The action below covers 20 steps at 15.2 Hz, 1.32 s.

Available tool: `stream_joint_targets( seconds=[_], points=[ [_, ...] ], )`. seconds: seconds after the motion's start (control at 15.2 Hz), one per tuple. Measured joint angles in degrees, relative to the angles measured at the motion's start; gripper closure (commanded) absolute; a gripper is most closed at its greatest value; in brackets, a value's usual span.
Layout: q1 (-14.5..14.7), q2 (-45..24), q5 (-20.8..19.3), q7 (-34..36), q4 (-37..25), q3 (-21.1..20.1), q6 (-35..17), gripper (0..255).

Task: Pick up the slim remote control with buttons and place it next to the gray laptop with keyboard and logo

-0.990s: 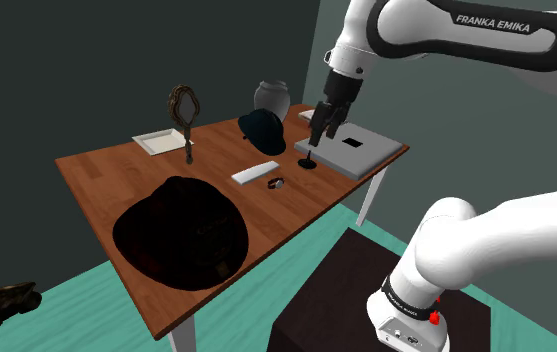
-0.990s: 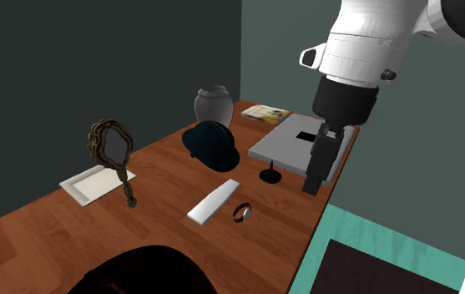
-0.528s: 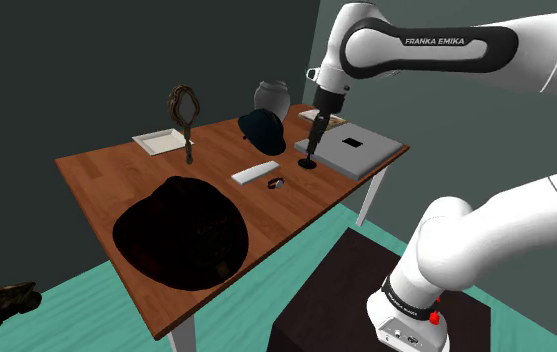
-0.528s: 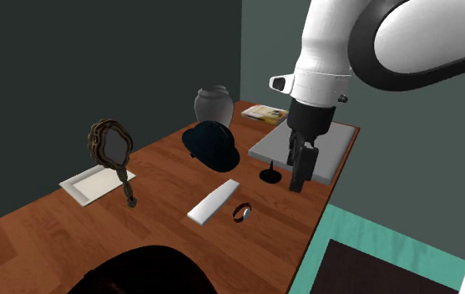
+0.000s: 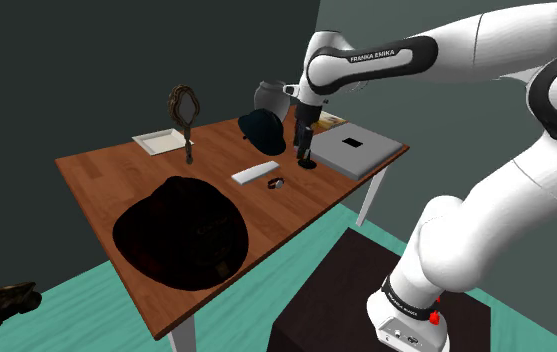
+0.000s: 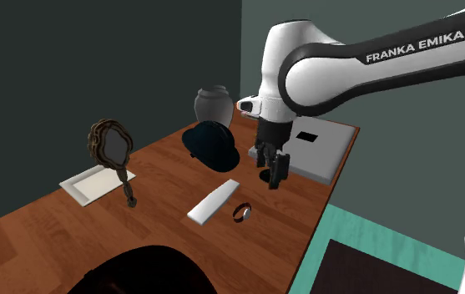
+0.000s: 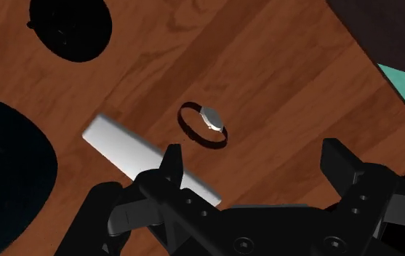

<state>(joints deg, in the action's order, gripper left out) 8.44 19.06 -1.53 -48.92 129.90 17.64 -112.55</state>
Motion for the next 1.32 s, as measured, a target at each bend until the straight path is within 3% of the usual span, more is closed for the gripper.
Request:
stream_joint_targets(
  seconds=[0.46,0.92,1.32],
  points=[
    [2.64,-15.47,3.05,-22.79,-7.75,3.94,-6.05,0],
    [2.30,-32.10,7.70,-43.25,-19.51,2.53,-9.49,0],
    [1.66,-37.01,9.09,-47.58,-21.37,1.42,-12.28,0]
  ],
)
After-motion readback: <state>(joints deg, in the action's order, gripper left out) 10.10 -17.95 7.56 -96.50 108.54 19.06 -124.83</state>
